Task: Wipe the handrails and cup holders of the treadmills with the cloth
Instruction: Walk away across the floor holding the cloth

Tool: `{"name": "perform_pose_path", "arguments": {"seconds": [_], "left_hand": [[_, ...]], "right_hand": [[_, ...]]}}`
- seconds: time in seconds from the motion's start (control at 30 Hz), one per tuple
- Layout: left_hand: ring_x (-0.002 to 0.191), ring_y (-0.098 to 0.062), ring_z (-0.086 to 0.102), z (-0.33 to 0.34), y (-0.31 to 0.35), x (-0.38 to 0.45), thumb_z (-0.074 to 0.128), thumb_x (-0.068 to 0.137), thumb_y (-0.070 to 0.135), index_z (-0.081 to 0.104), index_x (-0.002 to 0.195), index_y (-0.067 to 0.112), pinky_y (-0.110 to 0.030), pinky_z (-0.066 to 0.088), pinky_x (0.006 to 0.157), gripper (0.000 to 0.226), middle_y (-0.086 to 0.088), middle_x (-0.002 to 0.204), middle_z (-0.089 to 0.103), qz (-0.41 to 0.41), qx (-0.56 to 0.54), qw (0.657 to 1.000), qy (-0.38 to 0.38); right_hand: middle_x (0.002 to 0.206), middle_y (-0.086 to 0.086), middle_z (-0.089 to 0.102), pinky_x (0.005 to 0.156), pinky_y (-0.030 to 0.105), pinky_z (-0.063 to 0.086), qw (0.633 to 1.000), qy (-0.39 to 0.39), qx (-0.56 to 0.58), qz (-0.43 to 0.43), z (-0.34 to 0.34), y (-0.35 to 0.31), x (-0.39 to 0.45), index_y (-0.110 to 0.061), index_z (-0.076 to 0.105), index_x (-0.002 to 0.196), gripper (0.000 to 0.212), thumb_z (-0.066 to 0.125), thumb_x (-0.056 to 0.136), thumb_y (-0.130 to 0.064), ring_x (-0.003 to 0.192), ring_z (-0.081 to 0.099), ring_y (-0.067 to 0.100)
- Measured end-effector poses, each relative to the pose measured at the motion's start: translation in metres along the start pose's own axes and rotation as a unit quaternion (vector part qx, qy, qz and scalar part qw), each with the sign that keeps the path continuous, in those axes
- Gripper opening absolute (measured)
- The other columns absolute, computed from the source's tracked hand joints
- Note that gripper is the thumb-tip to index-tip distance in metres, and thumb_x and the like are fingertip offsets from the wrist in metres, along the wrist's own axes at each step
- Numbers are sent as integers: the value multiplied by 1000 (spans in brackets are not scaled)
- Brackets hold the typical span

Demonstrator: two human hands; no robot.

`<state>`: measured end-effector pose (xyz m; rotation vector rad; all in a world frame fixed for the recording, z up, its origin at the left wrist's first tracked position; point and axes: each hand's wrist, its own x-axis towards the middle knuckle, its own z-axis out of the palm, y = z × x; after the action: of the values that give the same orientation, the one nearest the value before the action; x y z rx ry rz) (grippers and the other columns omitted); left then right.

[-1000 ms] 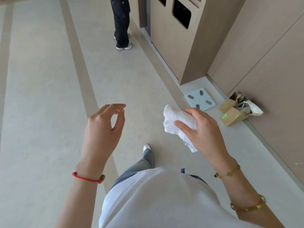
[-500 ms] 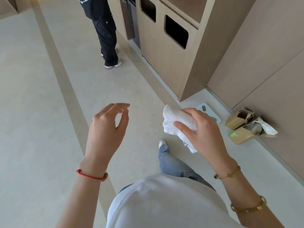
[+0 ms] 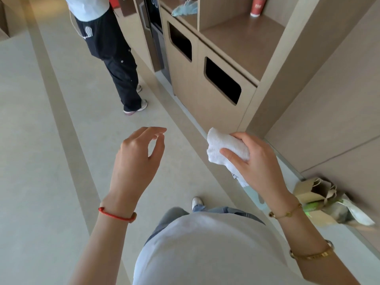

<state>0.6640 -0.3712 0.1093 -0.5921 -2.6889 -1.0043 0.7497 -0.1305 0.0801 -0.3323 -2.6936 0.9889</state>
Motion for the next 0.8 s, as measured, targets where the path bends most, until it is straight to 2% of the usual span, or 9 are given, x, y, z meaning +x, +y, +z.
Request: {"name": "perform_pose_path", "arguments": {"seconds": [0.07,0.17,0.27,0.37,0.43,0.6,0.63,0.73,0.8], "left_hand": [[72,-7,59,12,-7,39,58,96,14,71,111,12,-17,46,74,20,0,101,71,9,-1,1000,-3],[88,-10,66,33,-20,96,58,95,13,71,111,11,-11,45,81,20,0,104,72,20,-4,1000,-16],[86,-8,64,56,-35,153,58,95,14,71,111,13,-3,41,80,21,0,103,71,35,-18,999,-32],[90,-13,67,82,-50,213,57,96,14,71,113,14,-21,52,81,22,-1,102,72,66,-31,996,-58],[91,-14,67,99,-59,255,57,96,14,70,113,14,-27,55,80,22,-1,103,72,92,-42,992,-73],[88,-4,61,138,-73,369,57,97,14,69,115,12,-7,43,80,22,0,108,70,160,-59,976,-134],[88,-6,62,144,-75,391,57,97,13,69,115,12,-10,45,79,22,-1,109,70,173,-62,972,-148],[90,-18,68,165,-77,454,57,96,11,69,115,10,-32,56,79,23,-3,111,70,214,-81,956,-184],[88,-21,68,181,-78,489,58,95,9,70,114,9,-36,57,78,23,-4,110,70,246,-97,942,-205]], "right_hand": [[89,-6,67,75,35,51,1000,3,-1,1,2,4,38,-22,63,110,35,63,88,-50,83,61,13],[90,-6,67,74,35,52,1000,16,-11,16,9,13,89,-22,63,110,38,61,88,-53,83,62,13],[93,-6,68,77,36,52,999,34,-20,35,19,23,136,-21,63,111,40,61,88,-53,85,62,13],[95,-6,69,80,38,52,997,49,-23,61,32,32,181,-19,63,112,40,62,88,-51,87,63,14],[97,-6,69,81,40,51,994,68,-26,78,40,38,212,-19,63,112,40,63,87,-50,88,63,14],[100,-4,68,85,42,50,984,106,-22,141,61,48,295,-18,62,115,43,63,86,-50,92,62,17],[101,-4,68,86,42,50,981,117,-22,156,64,50,311,-18,62,115,42,64,86,-48,93,62,17],[103,-4,68,86,38,50,967,158,-45,197,73,58,356,-20,62,115,39,65,87,-48,94,61,15],[102,-4,67,85,38,49,955,180,-64,229,77,65,382,-22,62,114,38,64,87,-48,92,59,17]]}}
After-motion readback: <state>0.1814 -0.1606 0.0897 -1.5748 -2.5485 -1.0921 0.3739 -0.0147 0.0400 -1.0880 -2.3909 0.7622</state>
